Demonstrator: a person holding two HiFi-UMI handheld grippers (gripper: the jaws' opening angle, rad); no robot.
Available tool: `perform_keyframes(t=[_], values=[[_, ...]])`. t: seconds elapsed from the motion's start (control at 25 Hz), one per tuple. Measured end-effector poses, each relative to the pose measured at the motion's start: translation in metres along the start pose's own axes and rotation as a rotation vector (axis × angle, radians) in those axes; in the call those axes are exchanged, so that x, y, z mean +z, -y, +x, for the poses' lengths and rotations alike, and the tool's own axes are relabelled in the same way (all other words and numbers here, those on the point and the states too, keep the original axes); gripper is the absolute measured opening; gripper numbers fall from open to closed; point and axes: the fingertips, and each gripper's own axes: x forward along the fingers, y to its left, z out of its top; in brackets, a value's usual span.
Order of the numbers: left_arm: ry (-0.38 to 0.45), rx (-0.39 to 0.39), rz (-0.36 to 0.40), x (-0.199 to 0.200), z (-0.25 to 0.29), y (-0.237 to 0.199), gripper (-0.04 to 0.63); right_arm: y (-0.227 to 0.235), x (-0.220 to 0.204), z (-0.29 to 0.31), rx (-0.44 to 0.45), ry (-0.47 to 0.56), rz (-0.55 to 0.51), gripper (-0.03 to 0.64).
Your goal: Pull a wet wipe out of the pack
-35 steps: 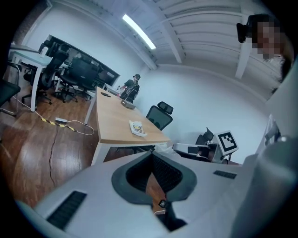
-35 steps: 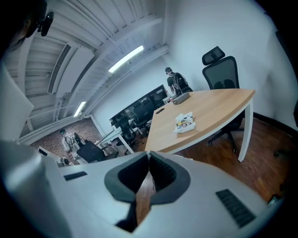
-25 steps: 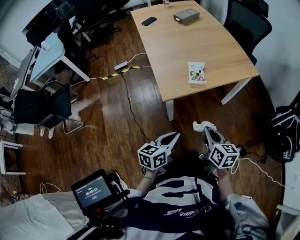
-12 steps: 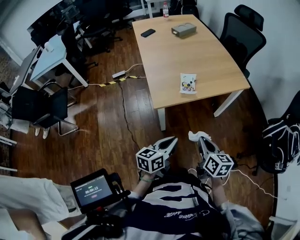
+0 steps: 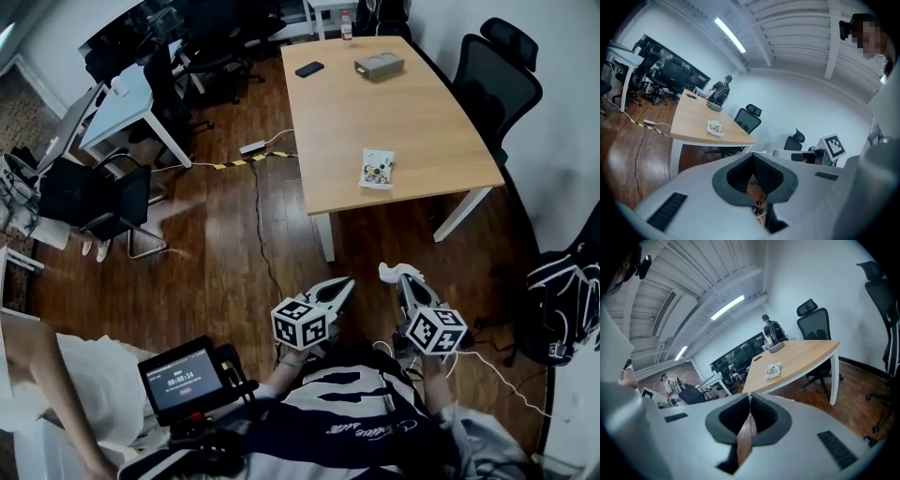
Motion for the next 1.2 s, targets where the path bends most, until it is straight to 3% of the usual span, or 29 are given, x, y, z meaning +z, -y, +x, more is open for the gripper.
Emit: perform_keyframes(t=[0.56, 1.2], values=[[0.005, -0.008, 0.04, -0.001, 0.012, 0.02, 0.003, 0.008, 0.002, -0.013, 0.012, 0.001, -0.007, -0.002], [0.016, 0.003, 0.044, 0.01, 0.012, 0.005, 0.003, 0.009, 0.004, -0.001, 0.004, 0.002, -0.017, -0.002]])
